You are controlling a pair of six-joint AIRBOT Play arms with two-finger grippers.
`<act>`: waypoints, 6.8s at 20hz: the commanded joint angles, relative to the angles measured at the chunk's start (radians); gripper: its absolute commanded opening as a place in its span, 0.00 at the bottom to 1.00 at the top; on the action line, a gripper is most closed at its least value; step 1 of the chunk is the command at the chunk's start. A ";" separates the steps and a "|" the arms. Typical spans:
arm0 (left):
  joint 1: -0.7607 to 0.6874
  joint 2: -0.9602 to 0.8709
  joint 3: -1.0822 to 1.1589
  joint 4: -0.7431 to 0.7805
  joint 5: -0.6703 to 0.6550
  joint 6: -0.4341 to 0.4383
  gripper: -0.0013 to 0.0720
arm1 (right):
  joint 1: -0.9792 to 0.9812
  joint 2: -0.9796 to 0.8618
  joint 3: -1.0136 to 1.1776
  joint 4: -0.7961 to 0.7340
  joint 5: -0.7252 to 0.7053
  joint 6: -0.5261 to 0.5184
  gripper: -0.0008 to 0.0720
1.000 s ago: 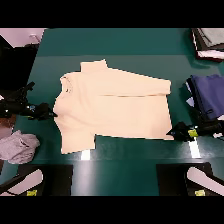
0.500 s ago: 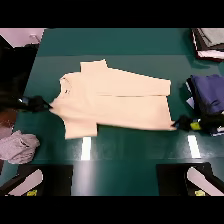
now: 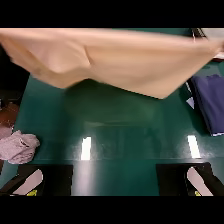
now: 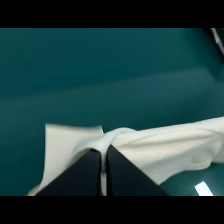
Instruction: Fold the shirts.
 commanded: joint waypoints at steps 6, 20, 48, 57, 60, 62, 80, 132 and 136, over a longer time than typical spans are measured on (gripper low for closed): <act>0.000 0.150 0.410 -0.077 0.169 -0.069 0.05 | -0.001 0.013 0.649 -0.171 0.005 0.101 0.03; 0.000 0.068 -0.288 0.020 -0.142 -0.090 0.05 | 0.065 -0.268 0.408 -0.503 0.506 0.254 0.03; -0.145 -0.496 -0.481 0.201 0.076 0.218 0.05 | 0.348 -0.811 0.187 -0.597 -0.009 0.330 0.03; -0.145 -0.500 -0.611 0.372 0.102 0.161 0.05 | 0.417 -0.810 0.019 -0.622 0.008 0.330 0.03; -0.145 -0.500 -0.627 0.372 0.080 0.123 0.53 | 0.426 -0.810 0.012 -0.587 0.034 0.332 0.18; -0.141 -0.500 -0.626 0.394 0.018 0.086 0.70 | 0.423 -0.807 0.013 -0.562 0.072 0.332 0.54; -0.080 0.112 -1.469 0.307 -0.024 -0.105 0.70 | 0.275 -0.414 -0.218 -0.488 0.132 0.241 0.54; -0.133 0.168 -1.243 0.229 -0.242 -0.036 0.05 | -0.075 -0.129 -0.789 -0.506 0.342 0.050 0.03; -0.133 0.295 -1.231 0.216 -0.269 -0.071 0.05 | -0.135 0.023 -0.686 -0.608 0.407 0.080 0.03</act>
